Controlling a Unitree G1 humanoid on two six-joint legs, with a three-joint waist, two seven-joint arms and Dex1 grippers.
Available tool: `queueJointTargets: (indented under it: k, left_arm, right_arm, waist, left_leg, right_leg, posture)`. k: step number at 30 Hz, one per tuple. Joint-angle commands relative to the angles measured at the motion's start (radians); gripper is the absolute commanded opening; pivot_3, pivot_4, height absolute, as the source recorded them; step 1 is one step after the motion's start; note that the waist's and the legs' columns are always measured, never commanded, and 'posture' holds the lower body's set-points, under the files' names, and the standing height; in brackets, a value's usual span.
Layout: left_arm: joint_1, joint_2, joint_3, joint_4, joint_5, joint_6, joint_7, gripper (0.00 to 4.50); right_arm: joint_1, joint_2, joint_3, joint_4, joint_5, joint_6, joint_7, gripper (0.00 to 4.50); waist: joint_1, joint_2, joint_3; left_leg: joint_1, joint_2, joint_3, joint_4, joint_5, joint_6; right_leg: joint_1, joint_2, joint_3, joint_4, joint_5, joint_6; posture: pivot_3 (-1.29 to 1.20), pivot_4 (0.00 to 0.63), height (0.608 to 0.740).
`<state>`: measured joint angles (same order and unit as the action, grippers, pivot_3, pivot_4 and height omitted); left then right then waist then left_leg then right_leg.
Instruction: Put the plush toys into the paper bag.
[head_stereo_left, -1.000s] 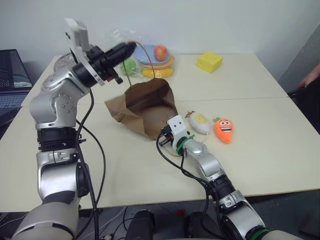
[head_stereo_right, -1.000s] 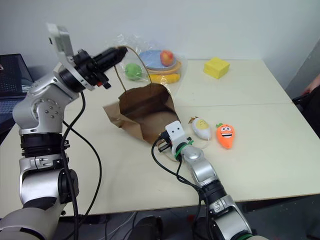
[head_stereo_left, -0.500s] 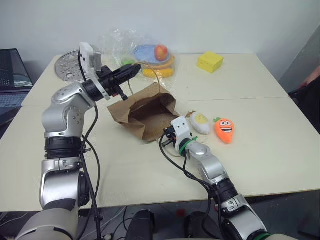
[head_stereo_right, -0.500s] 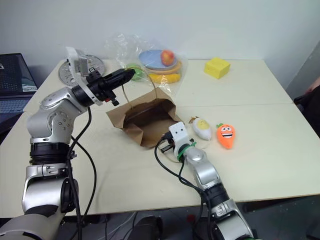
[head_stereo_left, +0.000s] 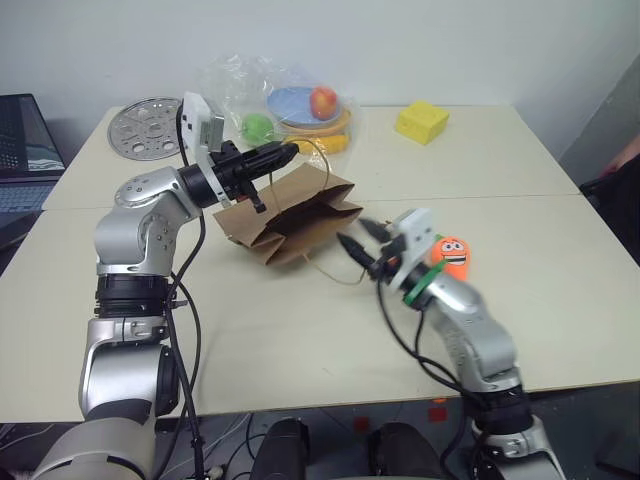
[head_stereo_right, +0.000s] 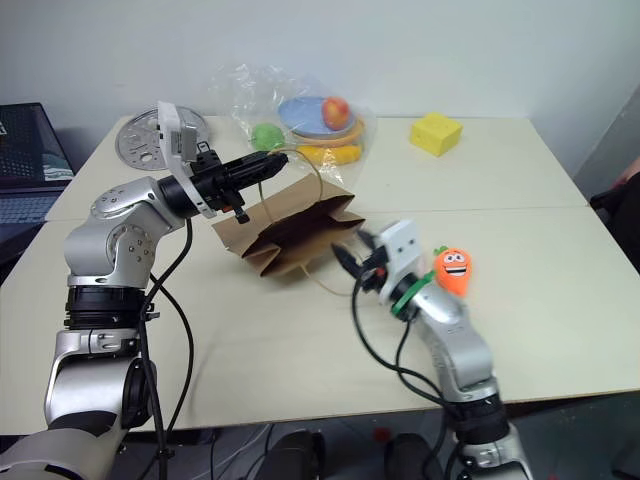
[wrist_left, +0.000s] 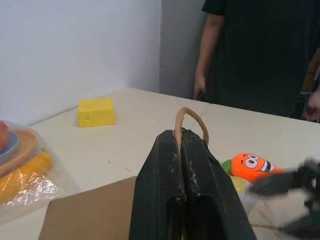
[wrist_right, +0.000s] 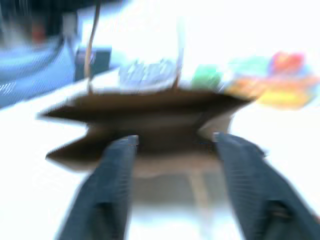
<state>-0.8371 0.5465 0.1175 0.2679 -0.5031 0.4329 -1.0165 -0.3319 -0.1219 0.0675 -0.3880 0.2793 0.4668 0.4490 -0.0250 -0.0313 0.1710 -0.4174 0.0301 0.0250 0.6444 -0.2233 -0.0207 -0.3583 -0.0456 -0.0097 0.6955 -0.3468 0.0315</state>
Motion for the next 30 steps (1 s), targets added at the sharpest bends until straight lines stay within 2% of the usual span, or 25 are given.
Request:
queueJointTargets:
  k: [1,2,10,18,30]
  left_arm:
    - [-0.014,0.005,-0.008,-0.039,0.003,-0.007,-0.012,0.00]
    - [-0.016,0.007,-0.012,-0.036,0.006,-0.009,-0.016,0.00]
    - [-0.042,0.019,-0.012,-0.035,-0.003,0.008,-0.030,0.00]
    - [-0.058,0.038,-0.013,-0.024,0.003,0.013,-0.053,0.00]
    - [-0.043,0.049,-0.010,-0.042,0.000,0.030,-0.051,0.00]
  right_arm:
    - [0.003,-0.016,-0.082,-0.122,0.078,0.077,-0.050,4.13]
    - [0.004,-0.018,-0.094,-0.131,0.085,0.093,-0.067,4.46]
    - [0.095,-0.198,-0.065,-0.063,-0.123,0.204,-0.194,4.46]
    - [0.087,-0.162,-0.053,0.009,-0.116,0.262,-0.214,4.46]
    - [0.007,-0.131,-0.015,0.181,-0.143,0.173,-0.191,4.46]
  waist:
    - [-0.001,0.000,0.000]
    - [-0.001,0.000,0.000]
    - [0.001,0.000,0.000]
    - [-0.005,0.000,0.001]
    - [-0.004,0.000,0.001]
  left_leg:
    - [0.000,0.000,0.000,0.000,0.000,0.000]
    - [0.000,0.001,0.000,0.000,0.000,0.000]
    - [0.000,0.000,0.001,-0.001,0.000,0.000]
    - [0.000,0.000,0.001,-0.001,0.000,0.000]
    - [0.000,0.000,0.001,-0.001,0.000,0.000]
  right_leg:
    - [0.000,0.000,0.000,0.000,0.000,0.000]
    - [0.000,0.000,0.000,0.000,0.000,0.000]
    - [0.000,0.000,0.001,-0.002,0.000,0.000]
    - [-0.001,0.001,0.001,-0.001,0.000,0.000]
    - [0.000,0.001,0.001,-0.001,0.000,0.000]
  posture:
    - [0.00,0.150,0.740]
    - [0.00,0.150,0.740]
    - [0.00,0.150,0.740]
    - [0.00,0.150,0.740]
    - [0.00,0.150,0.740]
